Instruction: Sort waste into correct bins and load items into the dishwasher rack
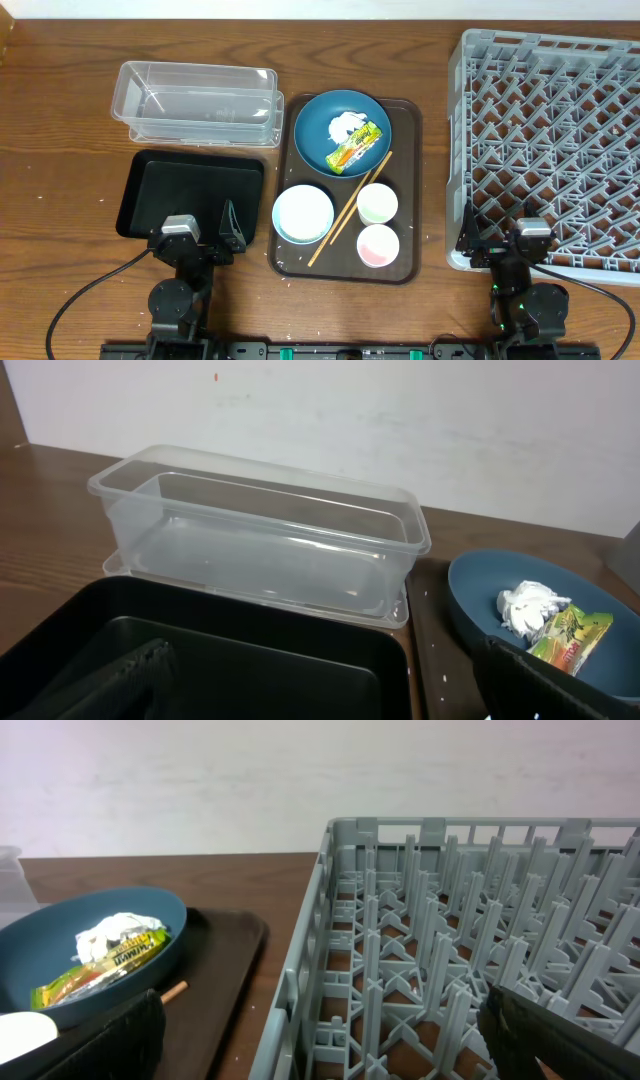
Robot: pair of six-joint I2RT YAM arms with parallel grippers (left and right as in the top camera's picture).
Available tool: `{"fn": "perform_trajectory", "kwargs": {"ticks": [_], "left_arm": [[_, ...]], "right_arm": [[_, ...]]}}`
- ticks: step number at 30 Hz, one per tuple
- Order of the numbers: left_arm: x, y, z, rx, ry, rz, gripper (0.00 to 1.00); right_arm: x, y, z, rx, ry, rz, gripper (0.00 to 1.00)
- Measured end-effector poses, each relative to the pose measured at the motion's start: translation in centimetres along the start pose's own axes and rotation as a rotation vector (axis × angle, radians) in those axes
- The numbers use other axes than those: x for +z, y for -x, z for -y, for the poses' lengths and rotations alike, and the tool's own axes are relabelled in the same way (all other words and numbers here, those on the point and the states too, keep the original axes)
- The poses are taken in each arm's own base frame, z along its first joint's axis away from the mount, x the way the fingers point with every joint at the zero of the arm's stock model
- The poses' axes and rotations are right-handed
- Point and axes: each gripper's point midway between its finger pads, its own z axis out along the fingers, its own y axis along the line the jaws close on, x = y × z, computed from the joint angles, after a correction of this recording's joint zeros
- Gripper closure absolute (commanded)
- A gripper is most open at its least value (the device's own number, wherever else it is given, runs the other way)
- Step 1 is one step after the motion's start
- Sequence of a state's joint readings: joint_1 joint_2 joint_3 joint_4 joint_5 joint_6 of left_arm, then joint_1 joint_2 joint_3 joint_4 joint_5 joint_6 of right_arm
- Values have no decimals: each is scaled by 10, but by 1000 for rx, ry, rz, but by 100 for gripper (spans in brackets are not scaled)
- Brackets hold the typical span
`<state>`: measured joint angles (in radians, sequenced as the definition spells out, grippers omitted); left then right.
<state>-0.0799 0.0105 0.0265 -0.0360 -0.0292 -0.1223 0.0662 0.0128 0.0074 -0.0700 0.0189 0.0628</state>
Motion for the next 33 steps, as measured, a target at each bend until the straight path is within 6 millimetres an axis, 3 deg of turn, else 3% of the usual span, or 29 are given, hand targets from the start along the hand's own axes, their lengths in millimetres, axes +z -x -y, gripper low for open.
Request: {"fn": "perform_trajectory", "kwargs": {"ticks": [19, 25, 30, 33], "left_arm": [[0, 0, 0, 0, 0, 0, 3], [0, 0, 0, -8, 1, -6, 3], [1, -10, -2, -2, 23, -112, 3], [5, 1, 0, 3, 34, -168, 3]], "right_arm": [[0, 1, 0, 2, 0, 4, 1], [0, 8, 0, 33, 2, 33, 1], [-1, 13, 2, 41, -16, 33, 1], [-1, 27, 4, 41, -27, 37, 1]]}}
